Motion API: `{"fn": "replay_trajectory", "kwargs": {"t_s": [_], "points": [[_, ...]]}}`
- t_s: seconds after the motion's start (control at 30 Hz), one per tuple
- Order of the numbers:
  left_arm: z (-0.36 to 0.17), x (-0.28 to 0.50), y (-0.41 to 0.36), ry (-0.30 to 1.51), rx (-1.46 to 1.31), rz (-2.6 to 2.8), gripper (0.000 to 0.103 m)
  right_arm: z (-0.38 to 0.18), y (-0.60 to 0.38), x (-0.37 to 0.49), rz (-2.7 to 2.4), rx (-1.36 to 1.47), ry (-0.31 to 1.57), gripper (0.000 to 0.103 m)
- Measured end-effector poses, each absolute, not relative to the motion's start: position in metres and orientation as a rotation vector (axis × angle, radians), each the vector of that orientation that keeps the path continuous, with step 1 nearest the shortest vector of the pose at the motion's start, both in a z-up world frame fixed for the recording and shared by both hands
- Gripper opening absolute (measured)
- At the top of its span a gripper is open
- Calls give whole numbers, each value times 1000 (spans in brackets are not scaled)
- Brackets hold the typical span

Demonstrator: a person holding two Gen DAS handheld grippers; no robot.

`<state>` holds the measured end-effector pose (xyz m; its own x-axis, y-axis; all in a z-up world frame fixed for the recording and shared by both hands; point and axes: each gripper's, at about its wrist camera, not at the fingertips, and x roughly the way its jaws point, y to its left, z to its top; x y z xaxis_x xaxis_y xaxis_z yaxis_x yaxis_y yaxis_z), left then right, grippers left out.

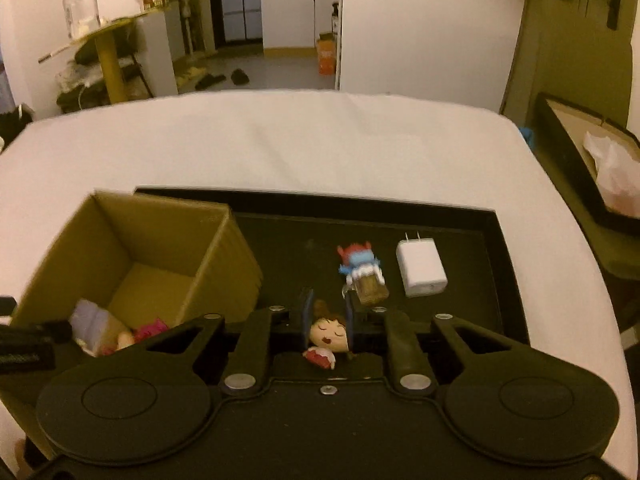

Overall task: Organize rigid objects
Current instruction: 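Carry the doll figure with the right gripper over the box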

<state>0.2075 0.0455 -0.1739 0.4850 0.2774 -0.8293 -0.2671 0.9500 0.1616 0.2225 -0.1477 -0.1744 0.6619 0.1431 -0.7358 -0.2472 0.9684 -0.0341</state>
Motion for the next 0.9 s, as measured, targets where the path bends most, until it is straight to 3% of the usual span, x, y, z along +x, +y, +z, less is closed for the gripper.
{"fn": "replay_trajectory", "kwargs": {"t_s": [0.1,0.27,0.77,0.9], "points": [[-172,206,45,1001,15,329,75,-182,-147,222,207,-134,840,37],[-171,207,42,979,28,327,75,-192,-149,222,204,-124,874,52],[-172,213,33,951,76,345,75,-225,-143,240,156,-113,936,54],[-171,216,32,940,70,342,75,-224,-144,242,173,-101,955,41]]}}
